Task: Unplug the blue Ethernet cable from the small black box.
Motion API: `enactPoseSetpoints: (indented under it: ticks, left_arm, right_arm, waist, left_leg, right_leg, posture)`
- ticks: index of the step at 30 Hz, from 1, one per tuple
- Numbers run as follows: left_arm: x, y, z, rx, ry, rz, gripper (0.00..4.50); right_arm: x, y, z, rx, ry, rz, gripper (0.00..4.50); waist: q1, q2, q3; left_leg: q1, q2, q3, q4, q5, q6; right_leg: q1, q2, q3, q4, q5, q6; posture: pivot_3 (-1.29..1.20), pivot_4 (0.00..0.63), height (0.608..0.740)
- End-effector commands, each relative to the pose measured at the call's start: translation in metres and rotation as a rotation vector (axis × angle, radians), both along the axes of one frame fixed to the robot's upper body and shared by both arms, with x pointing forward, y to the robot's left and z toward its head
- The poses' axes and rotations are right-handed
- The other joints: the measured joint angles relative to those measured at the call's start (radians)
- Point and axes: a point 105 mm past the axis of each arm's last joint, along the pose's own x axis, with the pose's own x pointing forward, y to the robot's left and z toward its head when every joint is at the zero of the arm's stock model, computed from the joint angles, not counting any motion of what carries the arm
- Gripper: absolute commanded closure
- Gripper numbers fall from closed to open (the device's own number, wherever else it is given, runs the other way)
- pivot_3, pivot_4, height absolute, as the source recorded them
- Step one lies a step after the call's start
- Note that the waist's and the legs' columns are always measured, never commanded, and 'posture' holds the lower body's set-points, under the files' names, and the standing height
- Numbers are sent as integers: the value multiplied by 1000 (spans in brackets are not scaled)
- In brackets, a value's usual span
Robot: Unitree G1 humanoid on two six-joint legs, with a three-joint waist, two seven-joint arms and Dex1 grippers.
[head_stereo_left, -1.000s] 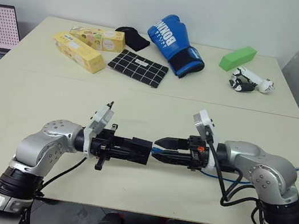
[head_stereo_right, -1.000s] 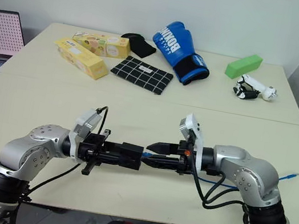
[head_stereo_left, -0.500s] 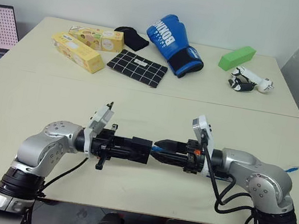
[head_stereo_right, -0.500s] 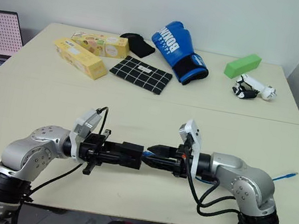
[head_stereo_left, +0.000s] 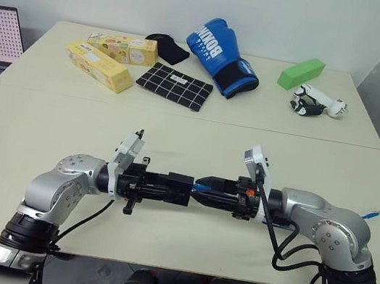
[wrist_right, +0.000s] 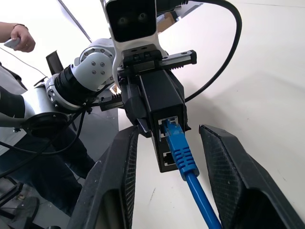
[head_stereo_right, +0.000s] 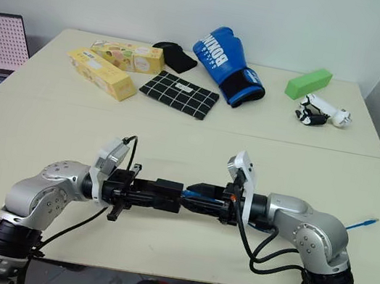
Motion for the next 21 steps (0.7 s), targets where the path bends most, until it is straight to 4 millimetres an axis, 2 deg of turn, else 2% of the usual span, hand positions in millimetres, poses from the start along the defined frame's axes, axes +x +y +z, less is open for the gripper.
enactPoseSetpoints:
  ticks: [1,2,6,9,13,21]
  left_arm:
    - [1,1,9,-14,-44,-3,3706]
    - [1,1,9,-14,-44,-3,3706]
    - [1,3,8,-12,-41,-3,3706]
    - [0,4,7,-10,-41,-4,3706]
    - [1,6,6,-9,-39,-3,3706]
    - [-1,1,12,-12,-46,-15,3706]
  right_arm:
    - [-4,2,10,18,-56,19,2363]
    - [-4,2,10,18,-56,19,2363]
    - [-3,2,10,16,-62,17,3075]
    - [-2,1,10,15,-65,19,3811]
    - [-3,0,11,15,-68,30,4454]
    - [-3,0,12,6,-67,54,4459]
  waist:
    - [0,0,0]
    - [0,0,0]
    - [0,0,0]
    - [0,0,0]
    - [0,0,0]
    - [0,0,0]
  left_leg:
    - [0,0,0,0,0,0]
    - [0,0,0,0,0,0]
    - [0,0,0,0,0,0]
    - [0,0,0,0,0,0]
    - [0,0,0,0,0,0]
    - [0,0,0,0,0,0]
  right_leg:
    - [0,0,0,0,0,0]
    - [0,0,0,0,0,0]
    - [0,0,0,0,0,0]
    - [0,0,0,0,0,0]
    - [0,0,0,0,0,0]
    - [0,0,0,0,0,0]
  posture:
    - [0,150,740]
    - [0,150,740]
    - [0,150,740]
    - [0,150,740]
    - [0,150,740]
    - [0,150,740]
